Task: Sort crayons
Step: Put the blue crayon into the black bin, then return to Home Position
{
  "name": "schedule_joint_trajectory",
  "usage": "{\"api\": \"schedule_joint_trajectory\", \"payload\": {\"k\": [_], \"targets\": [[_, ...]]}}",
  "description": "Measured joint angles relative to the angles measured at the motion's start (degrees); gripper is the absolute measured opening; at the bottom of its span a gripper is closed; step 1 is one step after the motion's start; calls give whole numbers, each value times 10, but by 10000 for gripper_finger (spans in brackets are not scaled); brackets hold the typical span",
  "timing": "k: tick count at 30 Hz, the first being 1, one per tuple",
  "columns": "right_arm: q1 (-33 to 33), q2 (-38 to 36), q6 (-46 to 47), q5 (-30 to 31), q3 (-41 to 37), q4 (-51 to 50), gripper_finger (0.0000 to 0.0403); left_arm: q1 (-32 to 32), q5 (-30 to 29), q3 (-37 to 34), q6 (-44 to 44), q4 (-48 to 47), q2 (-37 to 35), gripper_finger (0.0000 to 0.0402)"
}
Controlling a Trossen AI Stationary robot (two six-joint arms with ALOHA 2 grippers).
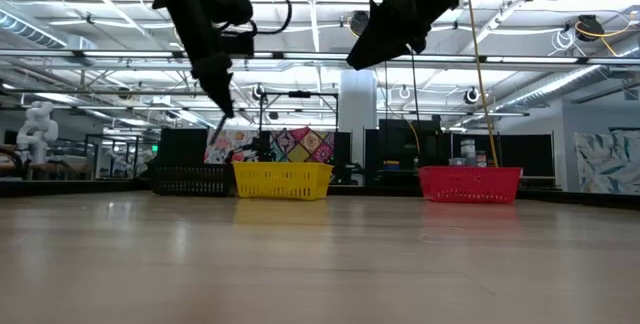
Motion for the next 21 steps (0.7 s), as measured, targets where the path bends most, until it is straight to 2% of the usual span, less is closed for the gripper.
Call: {"api": "schedule_joint_trajectory", "payload": {"k": [8,15,21], "targets": [[0,0,0,0,0,0,125,47,-1,0,17,-63,2,26],[0,0,0,0,0,0,125,51,-2,0,46,-87,3,70],[0,0,-4,0,0,0,125,51,5,0,38,-76,3,81]]}}
